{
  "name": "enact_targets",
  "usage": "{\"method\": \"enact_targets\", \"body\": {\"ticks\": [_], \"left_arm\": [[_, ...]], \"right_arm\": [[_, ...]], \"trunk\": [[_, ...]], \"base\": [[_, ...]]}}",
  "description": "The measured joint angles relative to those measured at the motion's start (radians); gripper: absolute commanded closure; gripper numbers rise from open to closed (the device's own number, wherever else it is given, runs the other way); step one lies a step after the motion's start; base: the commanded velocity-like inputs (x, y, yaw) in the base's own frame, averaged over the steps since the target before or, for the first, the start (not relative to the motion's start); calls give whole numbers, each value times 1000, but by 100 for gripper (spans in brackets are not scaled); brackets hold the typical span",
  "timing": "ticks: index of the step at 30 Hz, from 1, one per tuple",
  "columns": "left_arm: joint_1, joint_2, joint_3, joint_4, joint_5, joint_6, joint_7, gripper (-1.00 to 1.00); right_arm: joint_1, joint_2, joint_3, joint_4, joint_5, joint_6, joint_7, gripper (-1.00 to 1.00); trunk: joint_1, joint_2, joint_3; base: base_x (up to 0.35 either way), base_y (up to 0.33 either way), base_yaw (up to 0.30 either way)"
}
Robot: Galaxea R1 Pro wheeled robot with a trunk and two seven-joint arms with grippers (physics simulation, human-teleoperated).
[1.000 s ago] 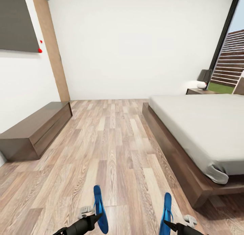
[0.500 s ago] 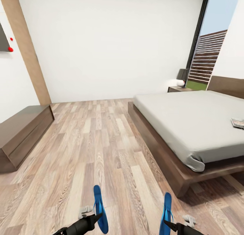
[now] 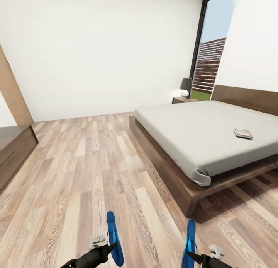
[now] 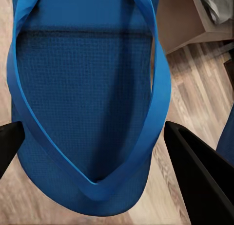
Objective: In the bedroom, move the book from the bed onto either nightstand, and place the two sandals side by side next to the bed.
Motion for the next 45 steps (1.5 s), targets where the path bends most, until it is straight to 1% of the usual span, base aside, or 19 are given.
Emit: {"method": "enact_targets", "body": {"ticks": [45], "left_arm": [[0,0,0,0,0,0,0,100]], "right_arm": [[0,0,0,0,0,0,0,100]], "trunk": [[0,0,0]], "base": [[0,0,-300]]}}
